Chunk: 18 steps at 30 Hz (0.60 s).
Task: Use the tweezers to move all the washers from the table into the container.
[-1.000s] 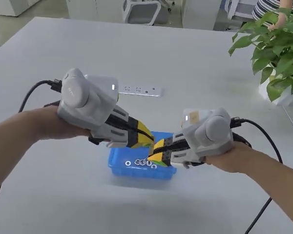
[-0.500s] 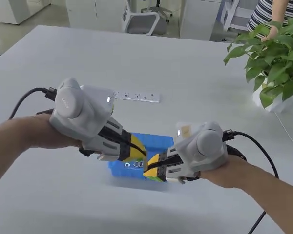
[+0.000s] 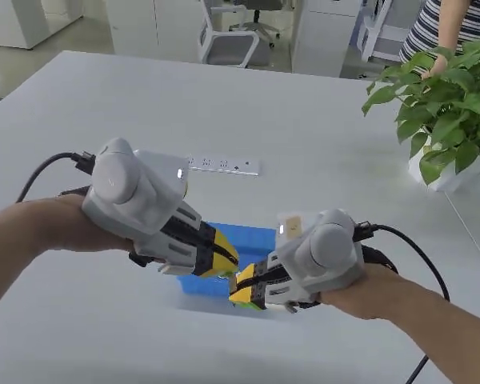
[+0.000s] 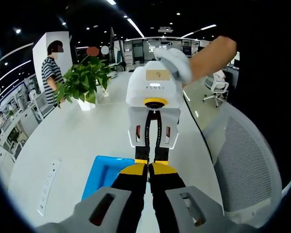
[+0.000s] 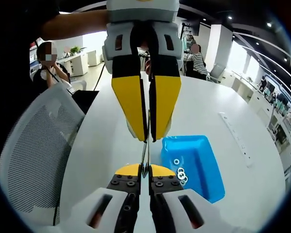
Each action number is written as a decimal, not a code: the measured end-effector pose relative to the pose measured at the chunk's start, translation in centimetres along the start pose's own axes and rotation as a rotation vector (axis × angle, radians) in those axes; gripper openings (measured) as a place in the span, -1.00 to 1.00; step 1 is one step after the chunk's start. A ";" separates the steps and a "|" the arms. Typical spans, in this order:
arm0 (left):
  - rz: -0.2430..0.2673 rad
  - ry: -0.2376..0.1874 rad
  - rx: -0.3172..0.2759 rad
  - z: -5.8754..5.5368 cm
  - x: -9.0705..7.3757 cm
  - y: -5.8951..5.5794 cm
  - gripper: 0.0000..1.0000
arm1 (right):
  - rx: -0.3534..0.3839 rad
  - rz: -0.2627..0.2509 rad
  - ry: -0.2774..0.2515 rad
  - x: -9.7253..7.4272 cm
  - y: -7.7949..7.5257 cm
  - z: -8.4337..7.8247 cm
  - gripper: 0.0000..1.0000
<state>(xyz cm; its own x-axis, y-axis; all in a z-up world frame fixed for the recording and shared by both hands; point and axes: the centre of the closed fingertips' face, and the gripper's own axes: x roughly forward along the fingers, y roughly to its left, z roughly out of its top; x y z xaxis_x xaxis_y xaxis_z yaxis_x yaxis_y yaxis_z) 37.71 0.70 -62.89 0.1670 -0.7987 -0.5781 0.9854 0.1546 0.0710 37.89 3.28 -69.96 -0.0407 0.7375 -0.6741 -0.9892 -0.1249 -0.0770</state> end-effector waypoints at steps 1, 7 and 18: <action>-0.006 0.001 -0.001 0.0 0.0 -0.1 -0.89 | 0.001 -0.001 0.006 0.0 0.0 -0.1 -0.89; -0.010 0.017 0.021 -0.3 0.0 -0.4 -0.89 | -0.011 -0.002 0.013 -0.1 0.2 -0.4 -0.89; -0.017 0.101 0.038 -3.1 0.2 -0.9 -0.89 | -0.030 -0.007 0.057 0.1 0.5 -1.7 -0.90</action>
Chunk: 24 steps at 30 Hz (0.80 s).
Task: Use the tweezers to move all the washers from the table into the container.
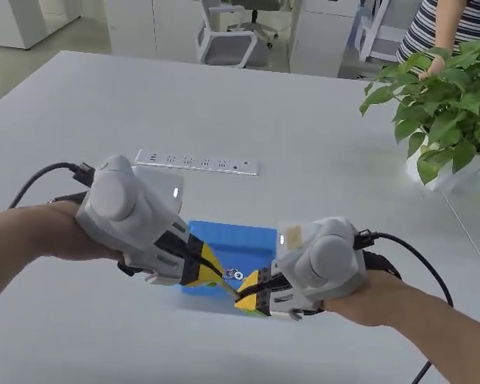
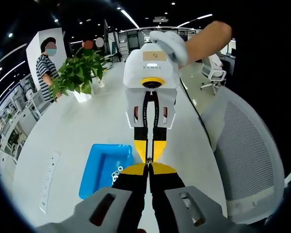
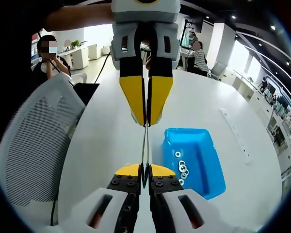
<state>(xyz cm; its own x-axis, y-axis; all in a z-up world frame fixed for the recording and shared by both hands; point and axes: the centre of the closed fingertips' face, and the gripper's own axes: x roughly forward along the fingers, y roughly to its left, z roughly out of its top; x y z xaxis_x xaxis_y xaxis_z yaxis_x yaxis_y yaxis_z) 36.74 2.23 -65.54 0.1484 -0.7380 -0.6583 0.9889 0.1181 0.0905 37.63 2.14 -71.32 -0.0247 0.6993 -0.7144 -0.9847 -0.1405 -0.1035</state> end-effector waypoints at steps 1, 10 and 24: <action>-0.003 0.014 -0.001 -0.4 0.1 -0.1 -0.89 | -0.003 0.002 0.005 0.0 0.1 -0.1 -0.90; -0.020 0.104 -0.007 -4.5 1.6 -0.6 -0.89 | -0.036 0.024 0.050 0.7 1.1 -1.1 -0.90; -0.033 0.156 -0.026 -8.0 4.2 -1.7 -0.89 | -0.063 0.046 0.115 2.6 2.2 -3.2 -0.90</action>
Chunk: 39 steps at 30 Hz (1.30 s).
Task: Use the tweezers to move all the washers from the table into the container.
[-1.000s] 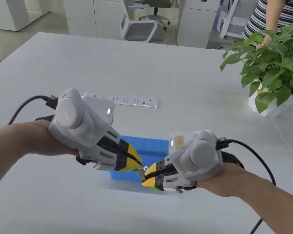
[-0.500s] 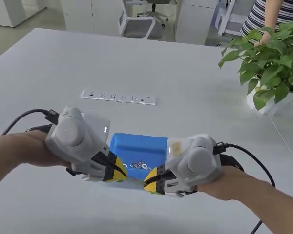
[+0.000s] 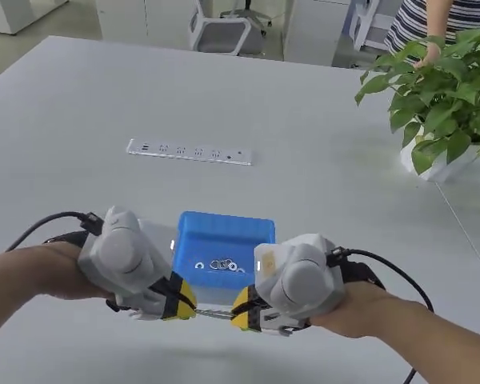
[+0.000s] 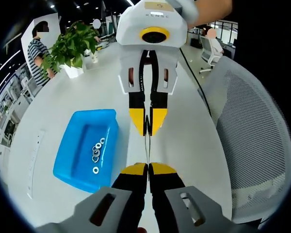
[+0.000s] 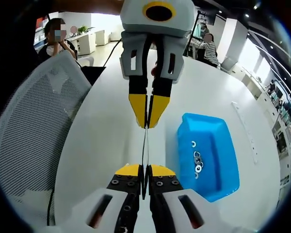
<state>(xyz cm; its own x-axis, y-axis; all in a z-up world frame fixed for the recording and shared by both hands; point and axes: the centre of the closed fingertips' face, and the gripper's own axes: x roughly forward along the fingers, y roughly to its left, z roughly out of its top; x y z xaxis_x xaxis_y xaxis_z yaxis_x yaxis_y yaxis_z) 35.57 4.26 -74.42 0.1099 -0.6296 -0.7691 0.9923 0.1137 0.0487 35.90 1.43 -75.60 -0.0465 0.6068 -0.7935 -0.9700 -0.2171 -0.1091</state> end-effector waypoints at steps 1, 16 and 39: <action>0.000 0.004 0.001 -0.1 0.2 0.0 -0.89 | 0.004 0.000 0.003 0.2 0.0 -0.2 -0.90; -0.021 0.062 -0.010 -2.6 3.1 -0.1 -0.89 | 0.029 0.021 0.043 2.6 0.5 -2.1 -0.87; -0.024 0.080 -0.035 -3.9 4.1 -0.1 -0.89 | 0.045 0.026 0.044 3.6 0.5 -3.0 -0.78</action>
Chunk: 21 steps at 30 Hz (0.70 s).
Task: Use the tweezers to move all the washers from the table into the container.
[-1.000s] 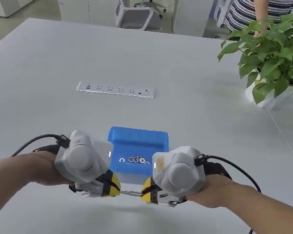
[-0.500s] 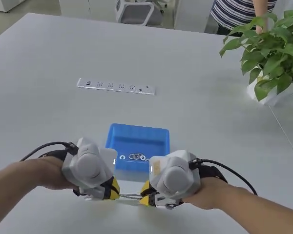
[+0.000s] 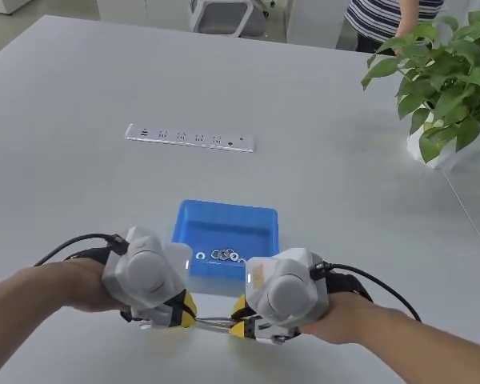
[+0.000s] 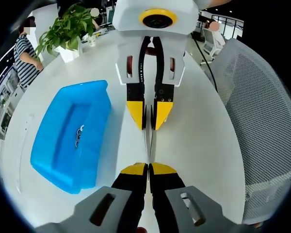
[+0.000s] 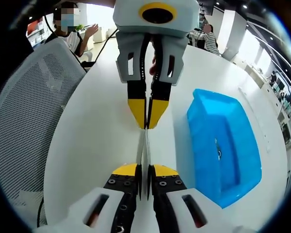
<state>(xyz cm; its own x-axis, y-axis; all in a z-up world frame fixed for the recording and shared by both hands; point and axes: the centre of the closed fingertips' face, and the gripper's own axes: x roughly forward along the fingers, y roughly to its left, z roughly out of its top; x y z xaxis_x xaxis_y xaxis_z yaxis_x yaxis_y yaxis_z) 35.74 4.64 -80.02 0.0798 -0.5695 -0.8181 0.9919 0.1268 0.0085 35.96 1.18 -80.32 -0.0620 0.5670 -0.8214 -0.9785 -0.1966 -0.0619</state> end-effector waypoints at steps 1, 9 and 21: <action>0.003 0.004 -0.001 -0.1 0.0 0.1 -0.89 | -0.003 -0.001 0.002 0.1 -0.1 -0.1 -0.78; 0.000 0.009 -0.007 -0.4 0.2 0.1 -0.89 | 0.005 0.002 -0.004 0.1 -0.2 -0.1 -0.78; 0.006 0.005 -0.015 -0.3 0.3 0.1 -0.85 | 0.009 0.003 -0.005 0.1 -0.1 -0.2 -0.76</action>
<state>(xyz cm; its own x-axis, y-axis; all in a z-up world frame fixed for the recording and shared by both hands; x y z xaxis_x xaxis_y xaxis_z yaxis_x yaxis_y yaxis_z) 35.84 4.73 -80.48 0.0853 -0.5642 -0.8212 0.9898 0.1426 0.0049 36.04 1.10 -80.52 -0.0662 0.5701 -0.8189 -0.9800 -0.1915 -0.0541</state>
